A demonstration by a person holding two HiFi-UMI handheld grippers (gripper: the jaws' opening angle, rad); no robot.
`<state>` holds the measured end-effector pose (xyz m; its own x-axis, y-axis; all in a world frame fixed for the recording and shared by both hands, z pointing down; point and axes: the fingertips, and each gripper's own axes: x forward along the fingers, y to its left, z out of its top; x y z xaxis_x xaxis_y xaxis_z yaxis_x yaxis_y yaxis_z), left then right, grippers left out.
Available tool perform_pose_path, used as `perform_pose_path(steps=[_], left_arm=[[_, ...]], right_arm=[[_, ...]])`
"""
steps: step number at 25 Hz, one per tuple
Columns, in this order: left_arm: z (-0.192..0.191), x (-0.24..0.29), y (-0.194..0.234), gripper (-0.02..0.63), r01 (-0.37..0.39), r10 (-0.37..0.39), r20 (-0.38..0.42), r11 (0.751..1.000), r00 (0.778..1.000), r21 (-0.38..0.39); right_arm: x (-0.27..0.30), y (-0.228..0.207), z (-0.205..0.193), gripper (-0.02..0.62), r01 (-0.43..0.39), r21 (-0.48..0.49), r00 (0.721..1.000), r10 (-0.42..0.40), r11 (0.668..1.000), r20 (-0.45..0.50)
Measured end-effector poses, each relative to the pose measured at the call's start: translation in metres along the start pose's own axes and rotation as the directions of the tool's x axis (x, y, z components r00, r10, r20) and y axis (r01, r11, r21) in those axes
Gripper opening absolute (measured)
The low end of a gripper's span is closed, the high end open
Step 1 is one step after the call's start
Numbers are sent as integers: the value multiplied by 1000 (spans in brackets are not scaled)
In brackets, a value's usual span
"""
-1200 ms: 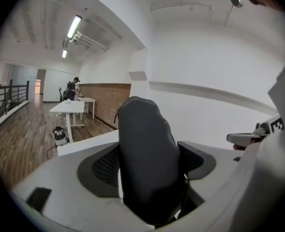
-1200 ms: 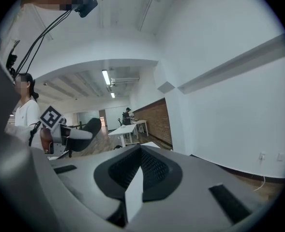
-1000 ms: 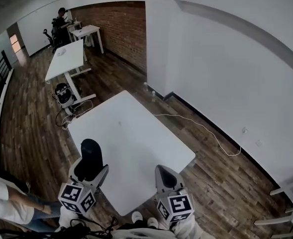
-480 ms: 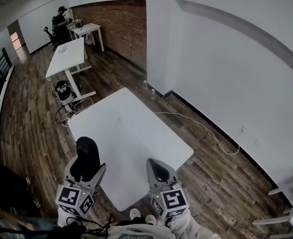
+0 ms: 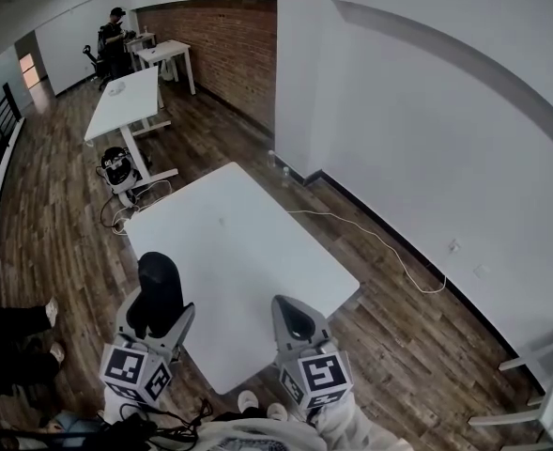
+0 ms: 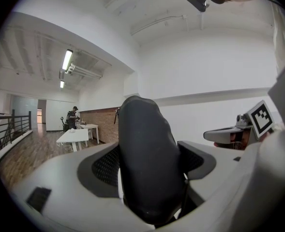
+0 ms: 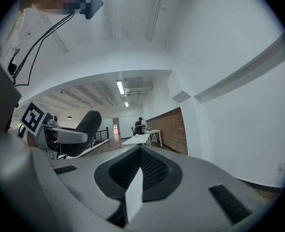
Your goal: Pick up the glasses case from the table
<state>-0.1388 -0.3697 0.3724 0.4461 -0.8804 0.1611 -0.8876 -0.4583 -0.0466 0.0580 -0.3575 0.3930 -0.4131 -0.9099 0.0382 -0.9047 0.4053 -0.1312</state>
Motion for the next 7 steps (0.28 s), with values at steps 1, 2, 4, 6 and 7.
perform_pose_path(steps=[1, 2, 4, 6, 7], left_arm=[[0, -1, -1, 376, 1, -1, 1, 1000, 1000, 1], [0, 0, -1, 376, 1, -1, 1, 1000, 1000, 3], [1, 1, -3, 376, 0, 0, 2, 1000, 1000, 6], [1, 2, -5, 376, -2, 2, 8, 1000, 1000, 4], [1, 2, -6, 376, -3, 3, 10, 1000, 1000, 2]], right_arm=[[0, 0, 0, 2, -2, -2, 1000, 2, 1000, -1], [0, 0, 0, 2, -3, -3, 1000, 3, 1000, -1], [0, -3, 1, 2, -5, -3, 1000, 5, 1000, 2], [0, -5, 1, 2, -6, 1, 1000, 6, 1000, 9], [0, -6, 1, 2, -7, 4, 1000, 7, 1000, 12]])
